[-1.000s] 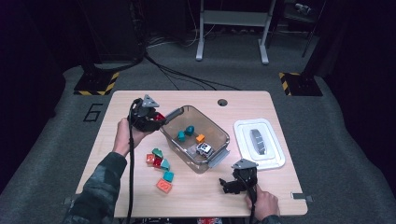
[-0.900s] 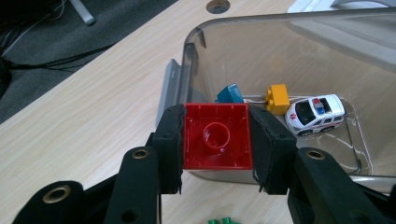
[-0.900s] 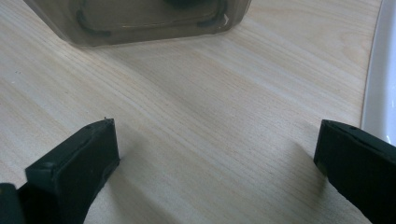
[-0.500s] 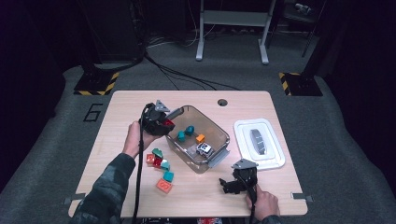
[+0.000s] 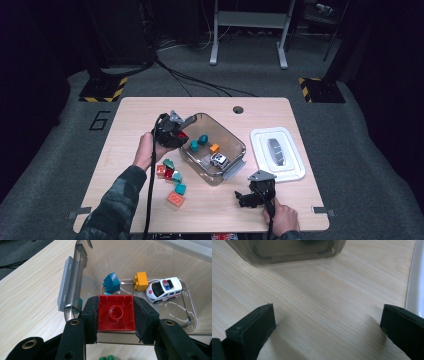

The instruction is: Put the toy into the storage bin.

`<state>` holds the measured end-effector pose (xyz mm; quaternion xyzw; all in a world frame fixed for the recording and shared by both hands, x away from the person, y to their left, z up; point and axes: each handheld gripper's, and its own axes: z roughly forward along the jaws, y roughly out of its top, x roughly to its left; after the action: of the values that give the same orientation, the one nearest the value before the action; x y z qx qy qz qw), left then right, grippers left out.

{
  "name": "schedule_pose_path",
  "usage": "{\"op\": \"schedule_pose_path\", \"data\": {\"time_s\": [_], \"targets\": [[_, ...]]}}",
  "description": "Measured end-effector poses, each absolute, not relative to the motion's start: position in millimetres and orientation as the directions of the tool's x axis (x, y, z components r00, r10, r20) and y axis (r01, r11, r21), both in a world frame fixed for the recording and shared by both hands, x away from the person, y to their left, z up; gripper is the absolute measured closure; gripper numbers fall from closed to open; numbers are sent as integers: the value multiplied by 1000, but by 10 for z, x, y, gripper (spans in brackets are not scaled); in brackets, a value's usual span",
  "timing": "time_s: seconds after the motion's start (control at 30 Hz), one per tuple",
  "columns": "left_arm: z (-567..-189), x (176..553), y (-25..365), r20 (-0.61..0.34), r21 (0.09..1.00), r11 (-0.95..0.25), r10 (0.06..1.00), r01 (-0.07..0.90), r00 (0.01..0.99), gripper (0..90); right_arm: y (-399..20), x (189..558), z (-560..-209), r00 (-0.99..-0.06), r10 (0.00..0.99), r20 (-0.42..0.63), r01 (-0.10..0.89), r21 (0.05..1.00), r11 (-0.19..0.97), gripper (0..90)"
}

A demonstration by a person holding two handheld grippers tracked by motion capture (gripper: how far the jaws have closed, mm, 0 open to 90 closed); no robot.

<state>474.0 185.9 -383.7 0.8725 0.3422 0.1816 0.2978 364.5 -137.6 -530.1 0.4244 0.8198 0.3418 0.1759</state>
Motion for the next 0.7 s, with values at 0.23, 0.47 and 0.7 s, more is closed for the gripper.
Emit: {"op": "schedule_pose_path", "data": {"time_s": [0.23,0.47,0.7], "targets": [[-3869,4712,1887,99,641,-582,709,500,699,487,-1375,3644,-5301,-578,816,3,576,710,405,0],[-3796,4537,2095,98,693,-530,741,488,665,228,-1375,3644,-5301,-578,816,3,576,710,406,0],[-3882,4372,2403,96,708,-490,781,509,618,152,-1375,3644,-5301,-578,816,3,576,710,406,0]]}}
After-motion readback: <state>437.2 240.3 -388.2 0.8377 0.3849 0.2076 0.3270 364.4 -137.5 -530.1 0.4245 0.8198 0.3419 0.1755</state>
